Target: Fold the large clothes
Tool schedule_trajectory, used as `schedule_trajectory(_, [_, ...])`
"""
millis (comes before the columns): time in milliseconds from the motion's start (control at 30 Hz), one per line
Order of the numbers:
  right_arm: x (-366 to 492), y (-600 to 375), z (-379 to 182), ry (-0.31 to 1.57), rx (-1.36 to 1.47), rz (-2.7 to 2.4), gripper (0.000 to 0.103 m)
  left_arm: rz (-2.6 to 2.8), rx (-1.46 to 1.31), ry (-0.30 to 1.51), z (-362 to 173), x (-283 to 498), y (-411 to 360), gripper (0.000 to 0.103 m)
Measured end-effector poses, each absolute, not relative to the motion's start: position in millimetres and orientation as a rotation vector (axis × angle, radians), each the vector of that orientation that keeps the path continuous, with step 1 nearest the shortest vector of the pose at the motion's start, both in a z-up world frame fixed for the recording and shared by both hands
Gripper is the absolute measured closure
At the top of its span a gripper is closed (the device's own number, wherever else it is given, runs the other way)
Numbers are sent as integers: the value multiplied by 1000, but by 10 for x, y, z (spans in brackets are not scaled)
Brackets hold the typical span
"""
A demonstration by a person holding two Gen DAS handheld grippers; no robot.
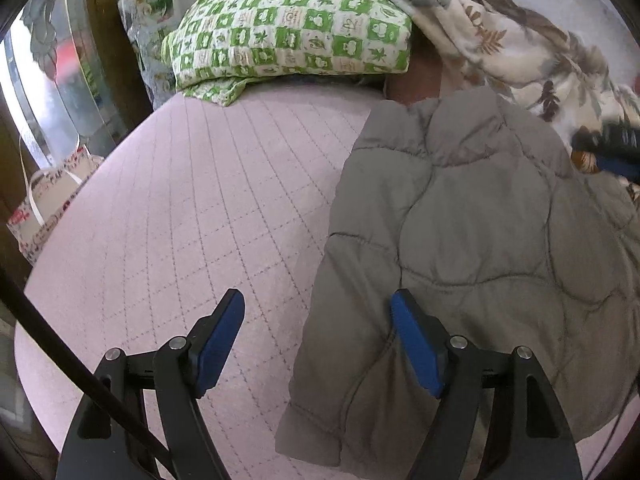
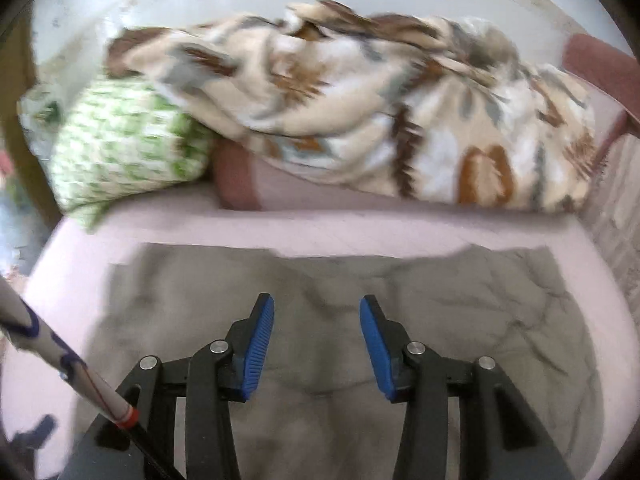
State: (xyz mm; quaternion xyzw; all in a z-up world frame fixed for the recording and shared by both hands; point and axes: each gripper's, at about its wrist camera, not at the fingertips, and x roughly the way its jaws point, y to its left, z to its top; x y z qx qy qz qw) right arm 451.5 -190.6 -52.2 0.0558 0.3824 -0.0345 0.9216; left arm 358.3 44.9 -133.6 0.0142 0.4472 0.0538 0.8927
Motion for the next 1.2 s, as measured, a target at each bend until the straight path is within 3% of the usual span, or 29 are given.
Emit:
schedule_trajectory(333, [4872, -1495, -1302, 904, 31, -66, 53, 114, 15, 885, -1224, 3548, 440, 28])
schedule_trajectory(467, [4905, -1504, -1157, 916, 15, -53, 53, 93, -18, 810, -932, 3427, 434, 28])
schedule_trajectory(667, [4421, -2018, -604, 786, 147, -23, 53, -18, -8, 738, -528, 3345, 162, 28])
schedule_trajectory(800, [4322, -2388, -728, 801, -10, -141, 53, -88, 103, 784, -615, 3738, -396, 28])
schedule_trajectory(933, [4323, -2928, -1009, 863, 49, -200, 54, -99, 113, 953, -1102, 4255, -698, 28])
schedule_trajectory(1133, [4210, -3670, -1081, 867, 206, -249, 66, -72, -4, 995, -1393, 4451, -505, 15])
schedule_trajectory(1200, [4141, -3953, -1134, 871, 265, -244, 80, -67, -2, 991, -1412, 4462, -482, 13])
